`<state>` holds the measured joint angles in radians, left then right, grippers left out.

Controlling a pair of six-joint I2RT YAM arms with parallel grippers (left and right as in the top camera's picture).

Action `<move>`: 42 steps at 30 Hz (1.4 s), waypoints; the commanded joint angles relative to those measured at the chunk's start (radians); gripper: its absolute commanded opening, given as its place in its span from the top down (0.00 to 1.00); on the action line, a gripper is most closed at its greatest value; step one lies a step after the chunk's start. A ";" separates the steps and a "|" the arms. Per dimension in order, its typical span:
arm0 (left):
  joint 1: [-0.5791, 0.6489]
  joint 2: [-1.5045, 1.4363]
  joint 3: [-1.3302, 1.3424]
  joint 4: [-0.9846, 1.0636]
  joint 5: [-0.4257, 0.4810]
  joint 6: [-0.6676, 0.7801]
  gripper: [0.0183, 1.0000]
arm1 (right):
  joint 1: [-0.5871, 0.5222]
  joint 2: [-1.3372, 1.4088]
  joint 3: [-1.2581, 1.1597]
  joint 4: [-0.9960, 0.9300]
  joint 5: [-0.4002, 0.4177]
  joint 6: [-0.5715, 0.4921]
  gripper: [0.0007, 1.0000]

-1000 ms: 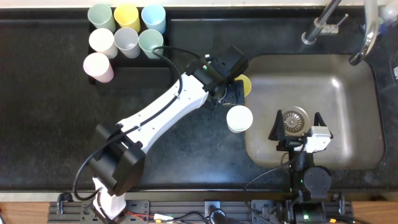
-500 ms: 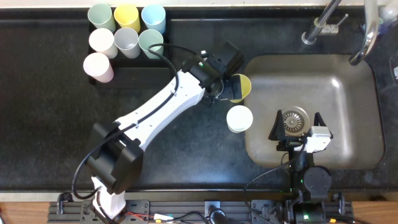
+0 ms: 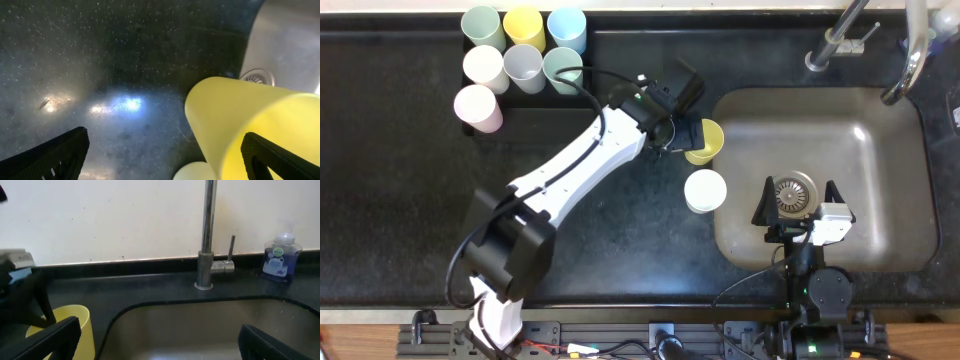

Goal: Store Cups

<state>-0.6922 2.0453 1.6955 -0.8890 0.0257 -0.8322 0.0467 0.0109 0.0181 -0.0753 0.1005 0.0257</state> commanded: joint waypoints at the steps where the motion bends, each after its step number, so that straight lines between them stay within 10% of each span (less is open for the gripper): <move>1: -0.002 0.024 0.027 0.006 0.006 -0.007 0.00 | 0.005 -0.007 -0.013 0.004 -0.006 0.005 0.00; 3: -0.002 0.024 0.027 0.007 0.006 -0.007 0.07 | 0.005 -0.007 -0.013 0.004 -0.006 0.005 0.00; 7: -0.002 0.024 0.029 0.044 0.006 -0.006 0.80 | 0.005 -0.007 -0.013 0.004 -0.006 0.005 0.00; 10: -0.001 0.024 0.044 0.059 0.001 -0.006 0.98 | 0.005 -0.007 -0.013 0.004 -0.006 0.005 0.00; 20: 0.048 -0.048 0.101 -0.011 -0.065 -0.006 0.98 | 0.005 -0.007 -0.013 0.004 -0.006 0.005 0.00; 33: 0.568 -0.272 0.098 -0.343 -0.090 -0.014 0.98 | 0.005 -0.007 -0.013 0.004 -0.006 0.005 0.00; 42: 0.649 -0.235 0.098 -0.344 -0.098 -0.013 0.98 | 0.005 -0.007 -0.013 0.004 -0.006 0.005 0.00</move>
<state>-0.0460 1.7870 1.7893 -1.2312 -0.0719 -0.8387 0.0467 0.0109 0.0181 -0.0757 0.1005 0.0257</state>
